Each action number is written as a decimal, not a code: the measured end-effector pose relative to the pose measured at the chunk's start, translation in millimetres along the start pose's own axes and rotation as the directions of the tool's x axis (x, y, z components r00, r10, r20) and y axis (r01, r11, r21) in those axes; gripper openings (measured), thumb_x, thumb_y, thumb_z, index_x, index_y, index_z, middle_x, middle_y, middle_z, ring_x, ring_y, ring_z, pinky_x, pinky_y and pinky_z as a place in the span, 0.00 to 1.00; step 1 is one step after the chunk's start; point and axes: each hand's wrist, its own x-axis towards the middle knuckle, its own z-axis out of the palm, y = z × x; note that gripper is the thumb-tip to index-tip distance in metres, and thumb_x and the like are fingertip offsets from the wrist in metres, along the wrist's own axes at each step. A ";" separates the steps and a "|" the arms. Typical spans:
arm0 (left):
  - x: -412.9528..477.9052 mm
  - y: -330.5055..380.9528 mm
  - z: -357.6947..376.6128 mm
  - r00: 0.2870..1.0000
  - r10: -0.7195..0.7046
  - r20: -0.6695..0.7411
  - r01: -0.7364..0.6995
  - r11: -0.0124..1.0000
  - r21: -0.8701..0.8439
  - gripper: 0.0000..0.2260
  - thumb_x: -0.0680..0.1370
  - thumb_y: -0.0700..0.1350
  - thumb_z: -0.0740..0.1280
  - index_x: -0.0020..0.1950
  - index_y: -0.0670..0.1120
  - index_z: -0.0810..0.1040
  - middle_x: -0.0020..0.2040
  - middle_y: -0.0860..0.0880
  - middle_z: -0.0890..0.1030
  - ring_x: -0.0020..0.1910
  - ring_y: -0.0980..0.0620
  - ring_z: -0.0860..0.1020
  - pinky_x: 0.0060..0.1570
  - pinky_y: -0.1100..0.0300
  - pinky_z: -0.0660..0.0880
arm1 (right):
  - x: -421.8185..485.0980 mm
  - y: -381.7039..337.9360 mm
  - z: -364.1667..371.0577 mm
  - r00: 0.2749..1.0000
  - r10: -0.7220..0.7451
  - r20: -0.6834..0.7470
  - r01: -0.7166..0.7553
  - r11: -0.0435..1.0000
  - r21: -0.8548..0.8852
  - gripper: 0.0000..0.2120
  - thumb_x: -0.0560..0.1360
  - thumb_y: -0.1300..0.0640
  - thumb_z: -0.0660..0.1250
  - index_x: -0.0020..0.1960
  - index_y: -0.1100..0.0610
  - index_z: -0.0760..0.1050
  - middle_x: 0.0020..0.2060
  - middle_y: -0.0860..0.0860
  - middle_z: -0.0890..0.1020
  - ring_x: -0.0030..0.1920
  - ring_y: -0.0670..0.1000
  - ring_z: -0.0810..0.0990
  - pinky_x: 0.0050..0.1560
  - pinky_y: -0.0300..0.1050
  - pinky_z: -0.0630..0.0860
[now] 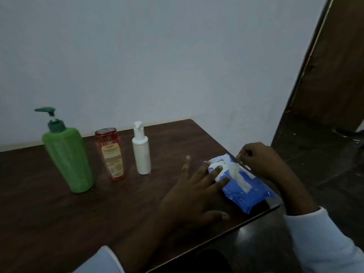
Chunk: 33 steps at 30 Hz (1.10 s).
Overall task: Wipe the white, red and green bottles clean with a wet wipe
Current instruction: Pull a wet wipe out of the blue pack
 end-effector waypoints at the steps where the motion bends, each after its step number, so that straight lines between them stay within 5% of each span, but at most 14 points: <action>1: 5.7 5.2 4.1 0.999 -0.004 0.032 0.004 1.000 -0.018 0.39 0.80 0.74 0.49 0.85 0.55 0.45 0.85 0.49 0.44 0.83 0.44 0.41 0.72 0.26 0.31 | -1.3 4.8 2.0 0.996 0.062 0.057 -0.061 0.998 -0.024 0.13 0.74 0.47 0.67 0.38 0.56 0.79 0.34 0.52 0.82 0.35 0.50 0.79 0.34 0.46 0.74; 5: 21.1 17.0 22.9 0.997 0.002 0.073 -0.001 1.000 -0.014 0.41 0.79 0.75 0.47 0.85 0.52 0.44 0.85 0.49 0.44 0.84 0.43 0.47 0.72 0.25 0.34 | -2.3 15.0 15.2 0.968 0.175 0.177 -0.154 0.980 -0.128 0.24 0.71 0.39 0.67 0.36 0.62 0.78 0.32 0.56 0.81 0.32 0.53 0.80 0.34 0.49 0.76; 12: 24.1 16.5 32.7 0.993 -0.020 0.118 0.029 0.997 -0.074 0.42 0.79 0.75 0.46 0.85 0.52 0.43 0.85 0.48 0.46 0.84 0.45 0.51 0.71 0.26 0.32 | -4.6 6.5 28.8 0.982 0.106 0.158 -0.083 0.986 -0.142 0.10 0.71 0.52 0.69 0.36 0.58 0.76 0.36 0.51 0.78 0.38 0.51 0.78 0.32 0.41 0.67; 16: 22.7 16.4 32.7 0.990 -0.009 0.142 0.024 0.994 -0.105 0.41 0.79 0.75 0.47 0.85 0.52 0.43 0.85 0.47 0.46 0.84 0.45 0.49 0.71 0.25 0.32 | -4.0 10.1 24.6 0.993 0.054 0.106 -0.052 0.998 -0.020 0.09 0.72 0.55 0.68 0.37 0.59 0.75 0.35 0.50 0.77 0.36 0.50 0.75 0.31 0.40 0.64; 20: 25.2 13.3 30.2 0.992 -0.023 0.128 0.041 0.989 -0.142 0.40 0.80 0.74 0.48 0.84 0.53 0.42 0.85 0.48 0.46 0.84 0.46 0.49 0.71 0.25 0.31 | -5.0 10.1 16.9 0.998 0.018 0.061 -0.028 0.987 0.158 0.09 0.72 0.55 0.68 0.36 0.58 0.76 0.33 0.53 0.79 0.36 0.55 0.78 0.38 0.49 0.75; 24: 24.1 16.3 19.7 0.980 -0.087 0.177 0.148 0.916 -0.373 0.37 0.82 0.71 0.49 0.85 0.53 0.45 0.85 0.51 0.48 0.84 0.52 0.48 0.75 0.31 0.31 | -14.5 -8.9 0.6 1.000 -0.022 0.013 0.013 0.874 0.486 0.06 0.74 0.58 0.68 0.38 0.56 0.79 0.34 0.54 0.81 0.35 0.54 0.78 0.36 0.50 0.74; 26: 23.7 13.8 3.2 0.958 -0.179 0.225 0.278 0.777 -0.564 0.31 0.85 0.63 0.51 0.84 0.50 0.52 0.85 0.50 0.53 0.83 0.53 0.50 0.80 0.42 0.37 | -20.9 -25.2 -9.0 0.998 -0.046 0.049 0.000 0.734 0.679 0.04 0.75 0.59 0.68 0.42 0.58 0.80 0.38 0.60 0.81 0.37 0.54 0.78 0.37 0.48 0.75; 27: 22.3 14.9 -7.0 0.910 -0.300 0.285 0.412 0.598 -0.687 0.27 0.87 0.57 0.53 0.83 0.47 0.56 0.84 0.48 0.58 0.82 0.52 0.55 0.81 0.49 0.43 | -23.7 -33.1 -11.8 0.996 -0.052 0.076 -0.022 0.665 0.747 0.04 0.75 0.58 0.68 0.45 0.60 0.80 0.40 0.61 0.81 0.38 0.55 0.79 0.39 0.47 0.76; 28: 16.9 13.8 -12.3 0.849 -0.390 0.356 0.486 0.315 -0.815 0.23 0.87 0.52 0.55 0.81 0.45 0.61 0.82 0.46 0.63 0.80 0.49 0.61 0.79 0.54 0.51 | -26.4 -41.0 -13.3 0.994 -0.059 0.095 -0.041 0.602 0.797 0.05 0.75 0.59 0.68 0.47 0.61 0.79 0.42 0.62 0.81 0.39 0.56 0.80 0.40 0.48 0.77; 30: 8.6 17.8 -25.3 0.784 -0.430 0.447 0.395 -0.209 -0.895 0.23 0.84 0.57 0.57 0.74 0.45 0.71 0.72 0.45 0.75 0.71 0.47 0.74 0.73 0.54 0.65 | -29.1 -53.3 -11.2 0.991 -0.065 0.116 -0.069 0.493 0.868 0.06 0.74 0.60 0.68 0.48 0.63 0.79 0.45 0.63 0.81 0.42 0.56 0.80 0.43 0.50 0.76; 32: 17.2 17.4 -33.0 0.748 -0.515 0.418 0.163 -0.469 -0.868 0.25 0.75 0.64 0.61 0.63 0.49 0.78 0.60 0.49 0.84 0.59 0.49 0.83 0.64 0.50 0.78 | -30.9 -63.5 -3.6 0.987 -0.063 0.145 -0.106 0.418 0.902 0.07 0.74 0.62 0.67 0.49 0.66 0.78 0.47 0.65 0.81 0.43 0.58 0.79 0.46 0.52 0.75; 33: 12.6 14.1 -33.4 0.728 -0.569 0.382 0.053 -0.510 -0.859 0.24 0.74 0.62 0.64 0.60 0.47 0.80 0.56 0.48 0.87 0.55 0.48 0.85 0.58 0.50 0.82 | -31.8 -67.9 1.6 0.985 -0.060 0.164 -0.127 0.397 0.909 0.07 0.74 0.63 0.67 0.50 0.67 0.77 0.47 0.66 0.81 0.44 0.58 0.80 0.46 0.52 0.76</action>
